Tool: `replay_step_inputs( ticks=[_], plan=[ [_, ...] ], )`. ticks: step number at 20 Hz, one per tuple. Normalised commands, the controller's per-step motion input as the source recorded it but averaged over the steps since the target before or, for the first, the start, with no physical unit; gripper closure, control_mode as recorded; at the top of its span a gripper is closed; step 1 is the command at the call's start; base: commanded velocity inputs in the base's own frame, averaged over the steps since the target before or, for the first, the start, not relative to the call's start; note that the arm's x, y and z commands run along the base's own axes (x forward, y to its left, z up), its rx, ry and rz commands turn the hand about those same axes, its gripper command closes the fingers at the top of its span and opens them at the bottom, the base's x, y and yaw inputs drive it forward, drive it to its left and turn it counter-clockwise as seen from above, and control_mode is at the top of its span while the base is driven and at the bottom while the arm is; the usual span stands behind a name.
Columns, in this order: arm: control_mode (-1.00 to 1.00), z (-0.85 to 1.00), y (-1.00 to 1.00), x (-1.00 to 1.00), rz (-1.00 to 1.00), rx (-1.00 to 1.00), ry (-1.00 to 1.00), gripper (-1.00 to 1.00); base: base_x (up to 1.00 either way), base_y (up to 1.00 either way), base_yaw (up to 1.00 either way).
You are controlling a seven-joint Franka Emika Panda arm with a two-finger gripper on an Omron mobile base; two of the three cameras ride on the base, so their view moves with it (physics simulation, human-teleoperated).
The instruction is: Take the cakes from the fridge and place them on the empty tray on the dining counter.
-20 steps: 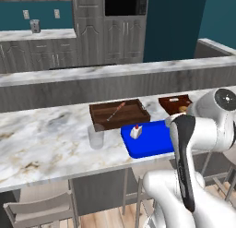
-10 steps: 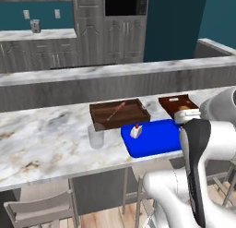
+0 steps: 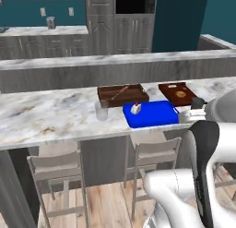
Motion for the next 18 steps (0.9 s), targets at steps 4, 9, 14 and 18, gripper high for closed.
replay_step_inputs(
  ticks=[4, 9, 14, 18],
  plan=[
    [1.0, 0.0, 0.0, 0.0, 0.0, 0.0, 0.0, -1.0, -0.05, 1.0, 0.47],
    [1.0, 0.0, 0.0, 0.0, 0.0, 0.0, 0.0, -1.0, 0.19, 1.0, 0.36],
    [1.0, 0.0, 0.0, 0.0, 0.0, 0.0, 0.0, -1.0, 0.33, 1.0, 0.27],
    [1.0, 0.0, 0.0, 0.0, 0.0, 0.0, 0.0, -1.0, 0.42, 1.0, 0.22]
  ],
)
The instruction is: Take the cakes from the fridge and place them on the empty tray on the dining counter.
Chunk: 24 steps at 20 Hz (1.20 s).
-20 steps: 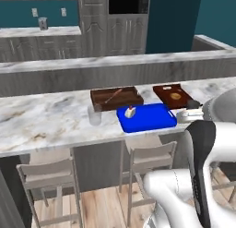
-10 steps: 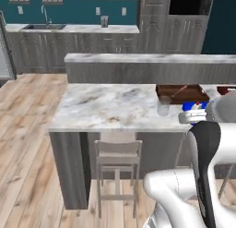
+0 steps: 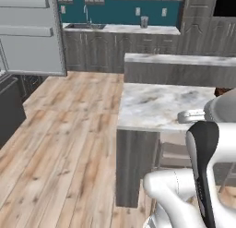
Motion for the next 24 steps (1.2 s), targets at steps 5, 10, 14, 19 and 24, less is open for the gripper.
replay_step_inputs(
  ticks=[5, 10, 14, 19, 24],
  plan=[
    [1.0, 0.0, 0.0, 0.0, 0.0, 0.0, 0.0, -1.0, 0.53, 1.0, 0.21],
    [1.0, 0.0, 0.0, 0.0, 0.0, 0.0, 0.0, -1.0, 0.86, 1.0, 0.23],
    [1.0, 0.0, 0.0, 0.0, 0.0, 0.0, 0.0, -1.0, 1.0, 0.8, 0.43],
    [1.0, 0.0, 0.0, 0.0, 0.0, 0.0, 0.0, -1.0, 1.0, 0.26, 0.58],
    [1.0, 0.0, 0.0, 0.0, 0.0, 0.0, 0.0, -1.0, 1.0, -0.01, 0.54]
  ],
)
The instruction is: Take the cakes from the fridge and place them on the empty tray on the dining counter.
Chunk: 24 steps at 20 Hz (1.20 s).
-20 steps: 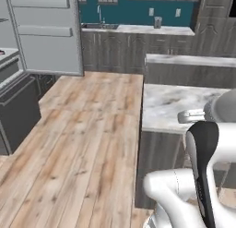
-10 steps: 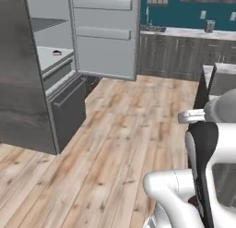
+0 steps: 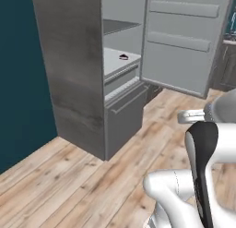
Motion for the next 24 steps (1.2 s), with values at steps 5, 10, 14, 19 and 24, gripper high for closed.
replay_step_inputs(
  ticks=[5, 10, 14, 19, 24],
  plan=[
    [1.0, 0.0, 0.0, 0.0, 0.0, 0.0, 0.0, -1.0, 0.82, -0.37, 0.28],
    [1.0, 0.0, 0.0, 0.0, 0.0, 0.0, 0.0, -1.0, 0.49, -0.65, 0.13],
    [1.0, 0.0, 0.0, 0.0, 0.0, 0.0, 0.0, -1.0, 0.49, -0.36, 0.11],
    [1.0, 0.0, 0.0, 0.0, 0.0, 0.0, 0.0, -1.0, 0.9, 0.0, 0.21],
    [1.0, 0.0, 0.0, 0.0, 0.0, 0.0, 0.0, -1.0, 0.8, -0.18, 0.31]
  ],
)
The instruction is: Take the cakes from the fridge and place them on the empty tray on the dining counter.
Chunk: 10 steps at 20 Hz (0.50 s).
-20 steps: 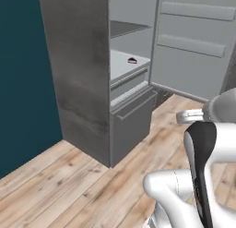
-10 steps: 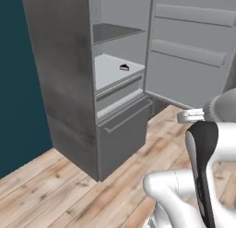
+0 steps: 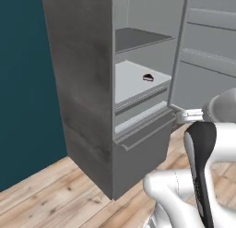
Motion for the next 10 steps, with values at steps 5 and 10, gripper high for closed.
replay_step_inputs(
  ticks=[5, 10],
  plan=[
    [1.0, 0.0, 0.0, 0.0, 0.0, 0.0, 0.0, -1.0, 0.2, -0.59, 0.21],
    [1.0, 0.0, 0.0, 0.0, 0.0, 0.0, 0.0, -1.0, 0.39, -0.27, 0.22]
  ],
)
